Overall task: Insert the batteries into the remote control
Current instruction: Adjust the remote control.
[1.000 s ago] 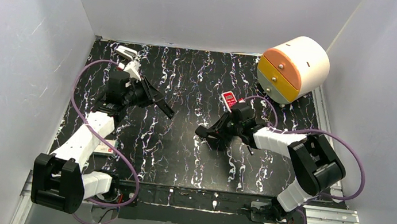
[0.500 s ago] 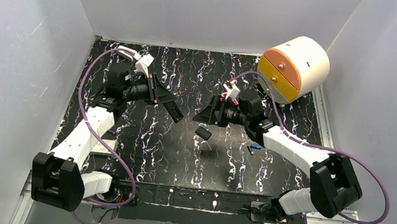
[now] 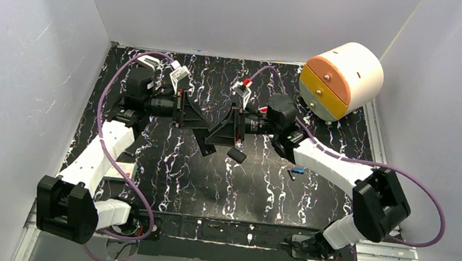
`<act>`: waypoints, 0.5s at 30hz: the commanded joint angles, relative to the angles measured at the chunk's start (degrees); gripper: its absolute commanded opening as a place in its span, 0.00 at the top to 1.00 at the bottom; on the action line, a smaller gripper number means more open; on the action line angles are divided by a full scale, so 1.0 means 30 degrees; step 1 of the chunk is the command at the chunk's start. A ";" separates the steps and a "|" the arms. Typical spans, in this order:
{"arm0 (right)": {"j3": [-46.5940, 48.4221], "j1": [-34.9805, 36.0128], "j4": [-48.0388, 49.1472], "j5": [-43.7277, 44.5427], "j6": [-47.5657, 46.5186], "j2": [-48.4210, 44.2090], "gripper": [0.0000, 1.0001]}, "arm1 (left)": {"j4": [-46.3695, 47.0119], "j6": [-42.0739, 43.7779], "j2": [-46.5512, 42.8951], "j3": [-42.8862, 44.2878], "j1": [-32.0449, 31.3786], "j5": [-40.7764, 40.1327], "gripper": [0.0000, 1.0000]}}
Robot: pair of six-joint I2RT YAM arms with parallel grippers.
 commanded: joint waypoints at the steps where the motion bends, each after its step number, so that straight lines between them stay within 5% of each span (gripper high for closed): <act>1: -0.0488 -0.0022 0.7900 -0.1645 0.5587 0.0800 0.31 | 0.0320 0.0238 -0.0813 0.0865 -0.0125 0.2078 1.00; 13: 0.1025 0.0995 0.3838 -0.1327 0.2946 0.1373 0.67 | 0.2972 -0.2516 -0.1723 0.0824 -0.0272 0.1106 0.99; 15: 0.1022 0.0996 0.3831 -0.1072 0.2913 0.1388 0.80 | 0.3954 -0.3363 -0.1776 0.0630 -0.0272 0.0875 0.98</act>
